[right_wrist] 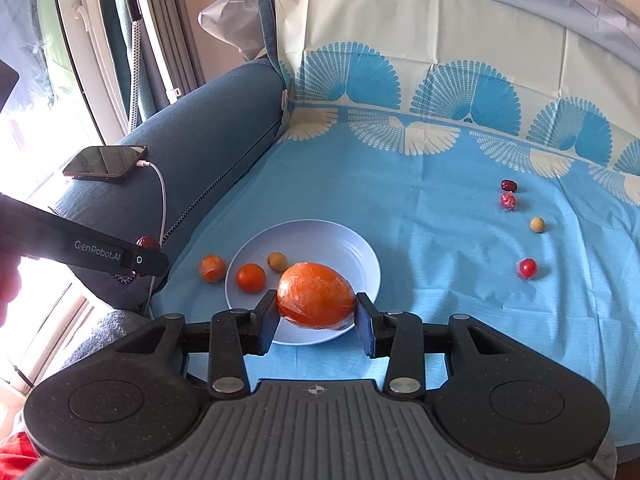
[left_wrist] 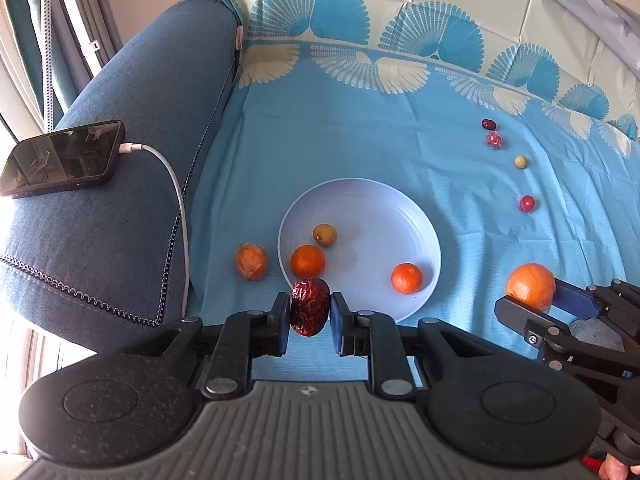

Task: Organize fruits
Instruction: 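Carry the date and netted orange fruit over the white plate with both tools, then open both tools to drop the date and netted fruit onto the plate, then withdraw both open tools and move them toward the remaining fruits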

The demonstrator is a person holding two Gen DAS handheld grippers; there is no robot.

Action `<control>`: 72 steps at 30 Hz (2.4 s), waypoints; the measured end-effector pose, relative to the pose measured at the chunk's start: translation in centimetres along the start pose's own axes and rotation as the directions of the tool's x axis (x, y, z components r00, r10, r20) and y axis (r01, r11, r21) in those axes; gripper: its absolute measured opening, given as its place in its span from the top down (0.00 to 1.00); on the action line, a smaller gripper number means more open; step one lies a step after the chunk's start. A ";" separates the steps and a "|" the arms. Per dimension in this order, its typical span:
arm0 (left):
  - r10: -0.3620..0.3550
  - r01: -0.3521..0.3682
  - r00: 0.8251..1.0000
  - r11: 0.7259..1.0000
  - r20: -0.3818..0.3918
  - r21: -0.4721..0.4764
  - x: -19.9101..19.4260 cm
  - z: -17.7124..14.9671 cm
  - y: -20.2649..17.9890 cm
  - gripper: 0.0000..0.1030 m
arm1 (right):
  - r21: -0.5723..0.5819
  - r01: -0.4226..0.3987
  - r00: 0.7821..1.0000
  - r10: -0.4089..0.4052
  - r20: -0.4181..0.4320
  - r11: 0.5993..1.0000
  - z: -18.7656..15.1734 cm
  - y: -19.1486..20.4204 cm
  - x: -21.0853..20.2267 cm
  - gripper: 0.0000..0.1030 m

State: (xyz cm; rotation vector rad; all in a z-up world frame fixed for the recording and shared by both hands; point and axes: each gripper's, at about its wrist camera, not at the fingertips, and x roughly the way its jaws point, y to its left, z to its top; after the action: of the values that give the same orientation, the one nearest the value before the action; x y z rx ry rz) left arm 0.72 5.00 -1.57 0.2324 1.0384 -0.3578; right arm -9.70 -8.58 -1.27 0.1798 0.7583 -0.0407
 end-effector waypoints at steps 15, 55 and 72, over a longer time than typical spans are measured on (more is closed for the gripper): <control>0.008 -0.003 0.994 0.999 -0.112 0.038 10.1 3.0 0.1 0.78 | -0.018 -0.021 0.994 0.019 -0.110 1.000 1.3 -0.4 9.7 0.59; 0.103 -0.105 0.993 0.994 0.066 0.020 -2.8 -4.1 0.5 0.00 | -0.078 0.032 0.999 -0.034 -0.019 0.996 -0.9 1.5 -2.2 0.01; 0.136 -0.140 0.977 0.990 0.164 0.016 -7.6 -5.7 -0.6 0.00 | -0.069 0.043 0.995 -0.037 0.095 0.997 -2.5 1.2 -7.5 0.01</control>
State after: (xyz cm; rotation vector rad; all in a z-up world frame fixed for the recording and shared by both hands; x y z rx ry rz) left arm -7.56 7.88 2.24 0.2934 0.8519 -0.2609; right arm -16.71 -7.17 2.23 0.0942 0.6687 -0.0595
